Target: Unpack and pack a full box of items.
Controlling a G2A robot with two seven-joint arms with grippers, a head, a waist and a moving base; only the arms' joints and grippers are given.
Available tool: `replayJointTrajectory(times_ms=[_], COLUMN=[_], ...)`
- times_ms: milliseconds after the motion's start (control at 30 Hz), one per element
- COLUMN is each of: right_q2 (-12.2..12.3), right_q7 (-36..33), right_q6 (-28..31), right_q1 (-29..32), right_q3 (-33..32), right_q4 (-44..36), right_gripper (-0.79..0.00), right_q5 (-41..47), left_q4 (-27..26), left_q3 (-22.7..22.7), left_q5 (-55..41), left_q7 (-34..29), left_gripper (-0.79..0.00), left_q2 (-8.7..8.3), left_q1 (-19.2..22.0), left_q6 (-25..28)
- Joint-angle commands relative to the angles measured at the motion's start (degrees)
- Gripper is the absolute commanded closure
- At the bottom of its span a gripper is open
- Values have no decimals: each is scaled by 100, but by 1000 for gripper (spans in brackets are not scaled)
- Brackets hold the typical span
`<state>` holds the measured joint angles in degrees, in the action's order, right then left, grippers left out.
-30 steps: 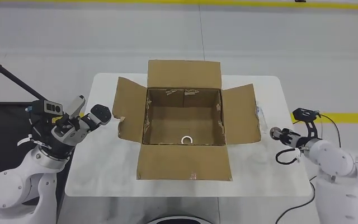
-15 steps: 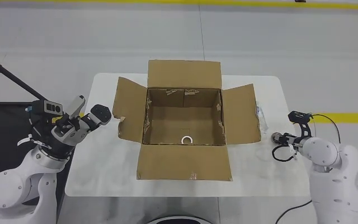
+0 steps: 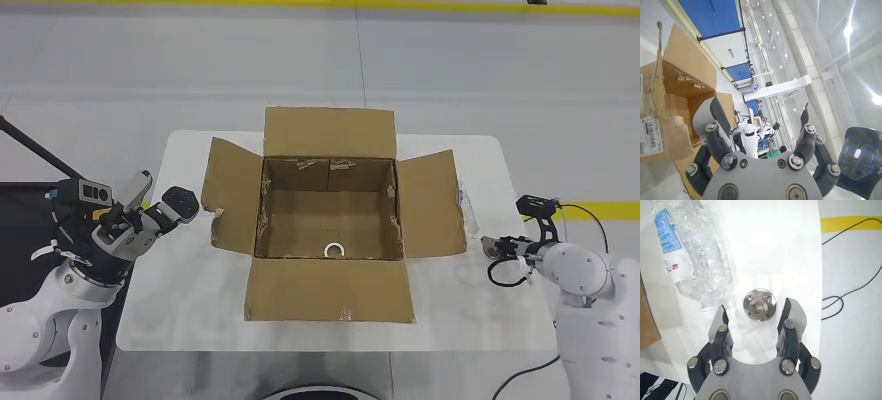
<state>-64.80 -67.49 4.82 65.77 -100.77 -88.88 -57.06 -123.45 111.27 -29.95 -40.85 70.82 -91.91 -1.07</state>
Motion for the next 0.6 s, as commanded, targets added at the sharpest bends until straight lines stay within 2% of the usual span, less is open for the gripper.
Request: replayJointTrajectory(times_ms=[0,167,333,433,567], right_q2=[12,46,87,96,72], right_q7=[21,-150,-522,-766,-1139], right_q6=[-30,-214,-553,-650,-678], right_q1=[37,147,-42,-406,-1093], right_q3=[-23,-36,205,560,1277], right_q4=[-321,-1765,-3184,-3636,-3756], right_gripper=[-785,-785,-785,-785,-785], right_q5=[7,-99,-854,-1121,-988], left_q4=[0,0,0,0,0], left_q3=[0,0,0,0,0], left_q5=[0,0,0,0,0], left_q7=[0,0,0,0,0], left_gripper=[-785,-785,-785,-785,-785], left_q2=[0,0,0,0,0], left_q1=[0,0,0,0,0], left_q6=[0,0,0,0,0])
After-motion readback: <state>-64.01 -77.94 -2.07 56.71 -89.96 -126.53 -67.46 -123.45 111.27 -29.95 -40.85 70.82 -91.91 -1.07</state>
